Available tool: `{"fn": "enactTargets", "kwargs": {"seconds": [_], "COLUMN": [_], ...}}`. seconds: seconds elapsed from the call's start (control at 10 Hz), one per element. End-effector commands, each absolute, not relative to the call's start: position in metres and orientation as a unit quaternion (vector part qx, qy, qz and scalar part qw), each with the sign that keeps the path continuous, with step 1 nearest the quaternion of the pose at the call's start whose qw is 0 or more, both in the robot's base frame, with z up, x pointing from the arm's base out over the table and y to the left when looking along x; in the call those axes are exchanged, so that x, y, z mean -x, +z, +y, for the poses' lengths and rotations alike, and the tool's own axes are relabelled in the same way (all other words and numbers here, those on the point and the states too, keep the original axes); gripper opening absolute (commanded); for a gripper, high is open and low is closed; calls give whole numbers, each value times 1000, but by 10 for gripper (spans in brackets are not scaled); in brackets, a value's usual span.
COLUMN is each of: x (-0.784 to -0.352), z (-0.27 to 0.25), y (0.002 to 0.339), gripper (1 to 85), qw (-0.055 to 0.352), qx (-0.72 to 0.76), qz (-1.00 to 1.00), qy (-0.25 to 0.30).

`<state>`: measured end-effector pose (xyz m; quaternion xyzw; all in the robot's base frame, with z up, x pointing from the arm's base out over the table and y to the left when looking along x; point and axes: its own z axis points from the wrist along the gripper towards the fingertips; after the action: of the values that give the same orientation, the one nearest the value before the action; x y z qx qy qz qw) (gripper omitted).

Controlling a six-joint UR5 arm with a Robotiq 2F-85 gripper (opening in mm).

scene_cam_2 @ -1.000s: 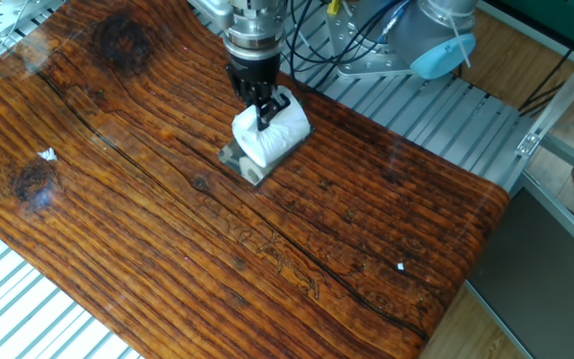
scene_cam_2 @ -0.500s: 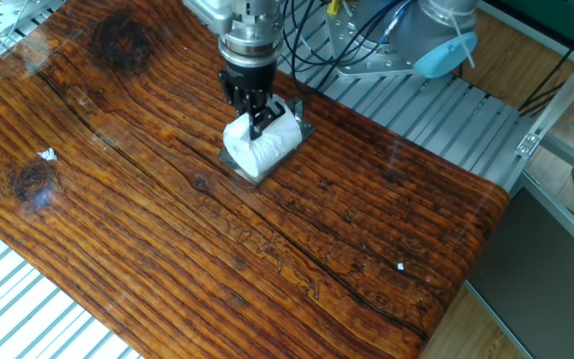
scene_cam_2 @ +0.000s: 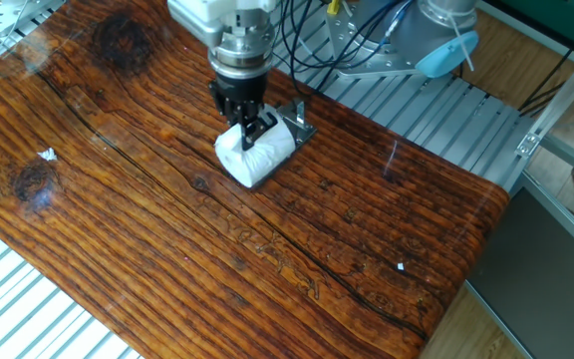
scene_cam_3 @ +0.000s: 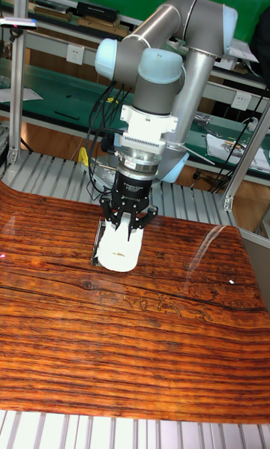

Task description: Take the roll of paper down from the shelf

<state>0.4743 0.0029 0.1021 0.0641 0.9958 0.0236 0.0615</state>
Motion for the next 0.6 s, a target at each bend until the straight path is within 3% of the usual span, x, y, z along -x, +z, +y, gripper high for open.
{"fn": "enactTargets", "kwargs": {"seconds": [0.0, 0.5], "x": [-490, -507], "z": [10, 16], "y": [103, 108], "gripper": [10, 10], "qw": [57, 58], "qx": [-59, -27], "qz": [996, 998], "qy": [24, 14]}}
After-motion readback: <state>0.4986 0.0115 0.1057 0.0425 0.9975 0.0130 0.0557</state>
